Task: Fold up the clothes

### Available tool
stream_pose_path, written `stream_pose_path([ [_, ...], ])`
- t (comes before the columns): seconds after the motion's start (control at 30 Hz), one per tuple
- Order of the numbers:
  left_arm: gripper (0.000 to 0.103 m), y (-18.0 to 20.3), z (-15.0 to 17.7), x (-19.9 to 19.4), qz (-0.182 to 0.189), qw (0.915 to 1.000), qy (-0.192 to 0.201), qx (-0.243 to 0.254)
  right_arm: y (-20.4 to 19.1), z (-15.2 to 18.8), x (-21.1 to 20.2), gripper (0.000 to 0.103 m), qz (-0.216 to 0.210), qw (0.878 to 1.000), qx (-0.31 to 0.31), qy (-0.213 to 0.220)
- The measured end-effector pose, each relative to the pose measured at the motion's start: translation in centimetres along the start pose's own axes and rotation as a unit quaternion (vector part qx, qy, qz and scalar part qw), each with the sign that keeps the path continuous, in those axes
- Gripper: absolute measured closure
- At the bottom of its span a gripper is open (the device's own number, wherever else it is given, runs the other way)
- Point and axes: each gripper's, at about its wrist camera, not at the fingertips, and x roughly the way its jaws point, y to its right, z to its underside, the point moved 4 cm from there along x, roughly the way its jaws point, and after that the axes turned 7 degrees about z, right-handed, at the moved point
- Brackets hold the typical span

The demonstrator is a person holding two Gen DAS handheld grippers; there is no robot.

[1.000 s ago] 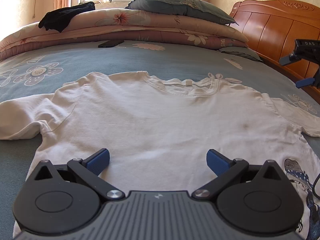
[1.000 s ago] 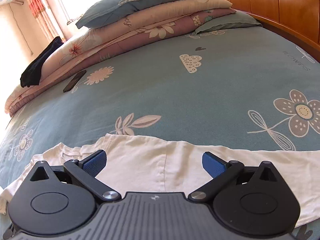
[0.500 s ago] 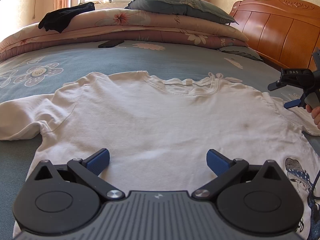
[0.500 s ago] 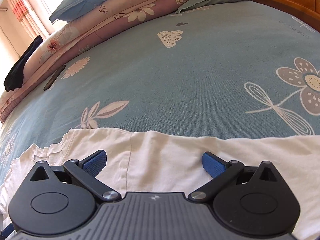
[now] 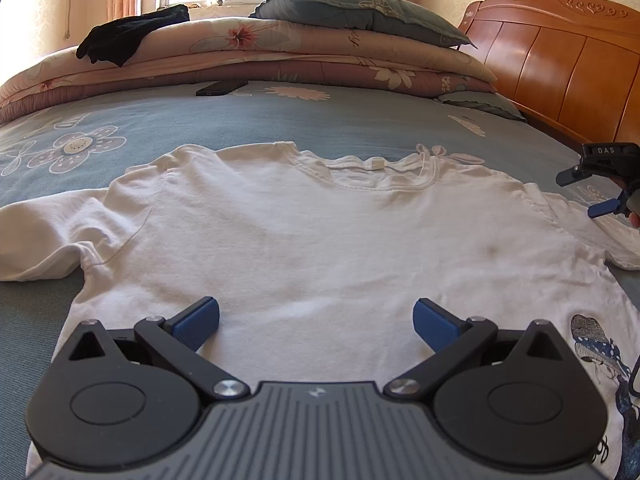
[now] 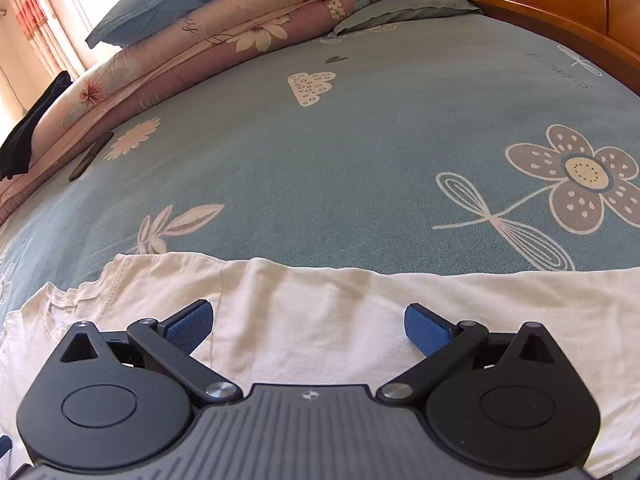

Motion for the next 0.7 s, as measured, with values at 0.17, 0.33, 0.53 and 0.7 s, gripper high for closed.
stream_pose_path([
  [0.17,0.001,0.0,0.0,0.0,0.001,1.0,0.0,-0.001,-1.5,-1.4,-0.1,0.0,-0.022,0.999,0.043,0.014],
  [0.33,0.001,0.1,-0.1,-0.1,0.001,1.0,0.0,-0.001,-7.2,-0.5,0.3,0.0,-0.082,0.996,-0.009,-0.015],
  [0.53,0.001,0.0,-0.1,-0.2,0.004,1.0,0.004,-0.003,-9.9,-1.7,3.3,0.0,-0.016,0.998,-0.057,-0.024],
  [0.7,0.001,0.9,-1.0,-2.2,0.008,0.9986,0.048,0.022,-11.3,-3.0,-2.3,0.0,-0.028,0.997,-0.07,0.01],
])
